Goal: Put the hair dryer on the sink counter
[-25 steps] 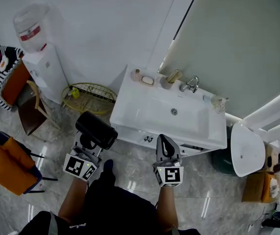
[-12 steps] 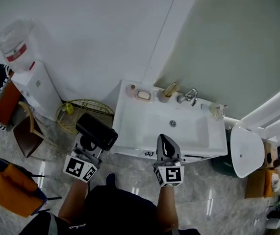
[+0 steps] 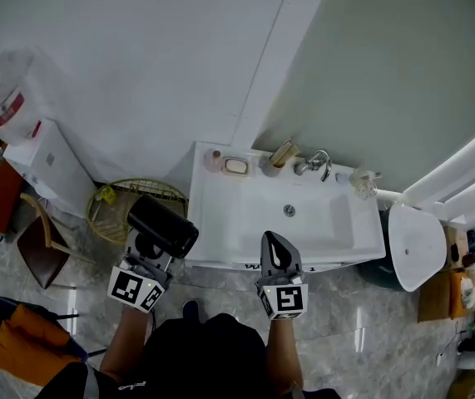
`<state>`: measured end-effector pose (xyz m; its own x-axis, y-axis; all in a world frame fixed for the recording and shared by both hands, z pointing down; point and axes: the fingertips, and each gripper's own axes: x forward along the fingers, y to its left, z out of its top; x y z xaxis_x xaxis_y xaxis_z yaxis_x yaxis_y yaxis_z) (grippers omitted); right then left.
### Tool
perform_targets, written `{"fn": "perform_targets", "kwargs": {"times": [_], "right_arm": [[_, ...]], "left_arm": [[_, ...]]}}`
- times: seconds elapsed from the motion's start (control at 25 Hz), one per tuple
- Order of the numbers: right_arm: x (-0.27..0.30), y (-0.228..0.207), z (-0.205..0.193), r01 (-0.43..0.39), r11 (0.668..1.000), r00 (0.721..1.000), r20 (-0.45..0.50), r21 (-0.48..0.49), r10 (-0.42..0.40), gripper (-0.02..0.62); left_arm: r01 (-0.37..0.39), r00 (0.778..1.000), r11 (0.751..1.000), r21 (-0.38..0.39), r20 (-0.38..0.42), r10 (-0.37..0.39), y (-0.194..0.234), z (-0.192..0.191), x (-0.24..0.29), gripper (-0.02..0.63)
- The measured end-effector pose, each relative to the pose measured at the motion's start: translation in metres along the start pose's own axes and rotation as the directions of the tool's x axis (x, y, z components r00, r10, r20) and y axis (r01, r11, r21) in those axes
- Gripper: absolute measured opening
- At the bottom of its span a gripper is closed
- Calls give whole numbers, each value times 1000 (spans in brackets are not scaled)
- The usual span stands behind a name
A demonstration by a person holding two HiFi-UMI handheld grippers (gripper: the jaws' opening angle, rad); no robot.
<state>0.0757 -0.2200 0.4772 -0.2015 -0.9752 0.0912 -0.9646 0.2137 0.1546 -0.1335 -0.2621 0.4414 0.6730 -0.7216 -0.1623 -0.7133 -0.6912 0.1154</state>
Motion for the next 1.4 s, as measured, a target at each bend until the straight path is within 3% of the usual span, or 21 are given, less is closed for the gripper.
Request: {"fn": "perform_targets", "kwargs": {"times": [0.44, 1.4], "right_arm": [[22, -17, 6, -42, 999, 998, 37, -18, 43, 29], [30, -87, -4, -156, 987, 985, 79, 48, 152, 29]], "left_arm": [[-35, 999, 999, -10, -7, 35, 3, -7, 20, 212], [-169, 985, 986, 12, -12, 169, -49, -12, 70, 210]]}}
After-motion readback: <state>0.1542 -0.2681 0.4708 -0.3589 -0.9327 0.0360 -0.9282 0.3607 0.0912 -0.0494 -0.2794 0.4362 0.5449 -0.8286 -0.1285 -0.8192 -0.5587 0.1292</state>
